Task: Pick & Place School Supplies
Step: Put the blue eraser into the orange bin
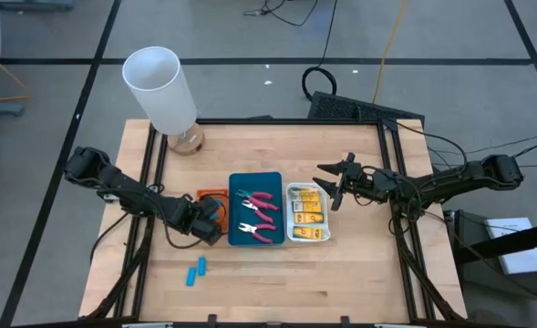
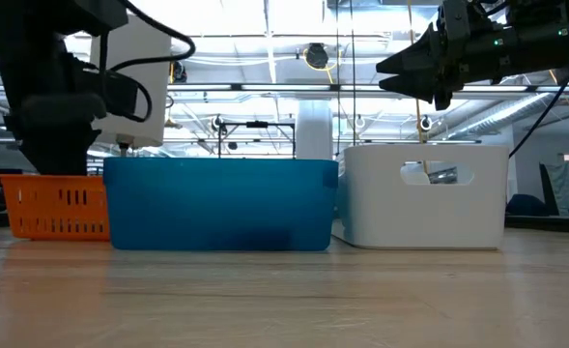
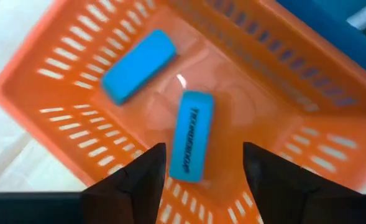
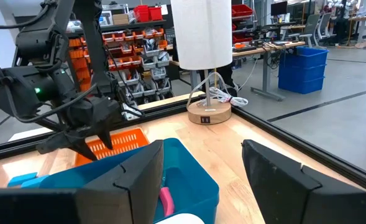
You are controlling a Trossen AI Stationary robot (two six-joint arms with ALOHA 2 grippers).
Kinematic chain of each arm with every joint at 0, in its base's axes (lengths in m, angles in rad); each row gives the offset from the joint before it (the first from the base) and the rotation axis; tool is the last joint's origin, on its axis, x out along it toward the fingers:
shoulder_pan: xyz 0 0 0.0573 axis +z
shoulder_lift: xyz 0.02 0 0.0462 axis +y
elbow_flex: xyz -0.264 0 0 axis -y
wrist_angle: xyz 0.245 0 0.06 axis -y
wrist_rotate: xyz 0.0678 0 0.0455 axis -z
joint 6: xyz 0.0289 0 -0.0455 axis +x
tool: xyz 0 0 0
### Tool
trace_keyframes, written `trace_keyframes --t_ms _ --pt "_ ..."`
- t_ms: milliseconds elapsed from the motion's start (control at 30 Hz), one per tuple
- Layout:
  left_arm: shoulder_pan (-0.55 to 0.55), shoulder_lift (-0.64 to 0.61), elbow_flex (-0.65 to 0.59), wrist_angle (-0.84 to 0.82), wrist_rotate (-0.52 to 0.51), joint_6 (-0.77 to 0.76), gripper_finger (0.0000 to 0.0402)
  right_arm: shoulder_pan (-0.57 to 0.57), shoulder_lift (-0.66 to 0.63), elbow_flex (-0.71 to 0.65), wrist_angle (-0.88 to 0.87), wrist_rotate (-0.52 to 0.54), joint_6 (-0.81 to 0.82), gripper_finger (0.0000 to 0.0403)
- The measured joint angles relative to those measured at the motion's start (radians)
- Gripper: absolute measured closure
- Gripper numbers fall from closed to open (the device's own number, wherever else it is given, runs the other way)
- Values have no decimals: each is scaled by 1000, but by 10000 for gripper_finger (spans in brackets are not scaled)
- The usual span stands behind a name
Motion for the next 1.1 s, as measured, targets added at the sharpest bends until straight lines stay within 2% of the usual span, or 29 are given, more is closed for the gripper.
trace_keyframes --t_ms 200,267,500,600,667,800,967,1100 --pt "0 -36 24 0 147 56 181 0 0 0 0 0 0 193" --pt "-2 -51 34 -2 165 60 181 0 0 0 0 0 0 193" --pt "-9 -106 55 -1 53 78 181 0 0 0 0 0 2 193" --pt "-15 -108 73 2 48 84 181 0 0 0 0 0 2 193" --pt "-31 -108 77 2 82 82 181 0 0 0 0 0 3 193" --pt "-76 -107 77 20 180 57 181 0 0 0 -2 0 3 193" --pt "-182 -107 77 145 190 12 184 0 0 0 -8 0 3 193" --pt "-287 -100 78 220 210 -104 197 0 0 0 -8 0 3 193"
